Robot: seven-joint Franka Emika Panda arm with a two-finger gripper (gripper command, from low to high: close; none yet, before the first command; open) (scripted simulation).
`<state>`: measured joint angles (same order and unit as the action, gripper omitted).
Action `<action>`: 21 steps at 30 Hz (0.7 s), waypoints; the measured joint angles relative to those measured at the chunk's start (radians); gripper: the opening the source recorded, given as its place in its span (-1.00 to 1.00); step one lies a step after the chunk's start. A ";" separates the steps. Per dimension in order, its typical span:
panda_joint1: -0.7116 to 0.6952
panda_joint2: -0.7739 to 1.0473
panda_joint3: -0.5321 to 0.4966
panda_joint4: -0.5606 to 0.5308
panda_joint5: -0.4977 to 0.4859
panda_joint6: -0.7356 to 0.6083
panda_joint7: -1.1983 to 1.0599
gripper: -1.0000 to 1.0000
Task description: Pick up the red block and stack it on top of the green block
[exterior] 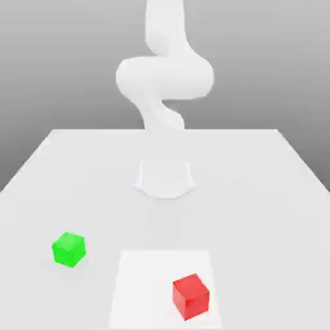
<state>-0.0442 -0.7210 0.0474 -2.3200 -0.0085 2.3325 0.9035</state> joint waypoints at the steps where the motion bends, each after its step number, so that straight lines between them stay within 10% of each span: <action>1: -0.018 0.034 0.020 -0.009 -0.005 0.014 0.045 0.00; 21: -0.226 0.668 0.277 -0.168 -0.155 0.272 0.930 0.00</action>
<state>-0.2707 -0.0529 0.3241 -2.4879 -0.1633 2.6043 1.8335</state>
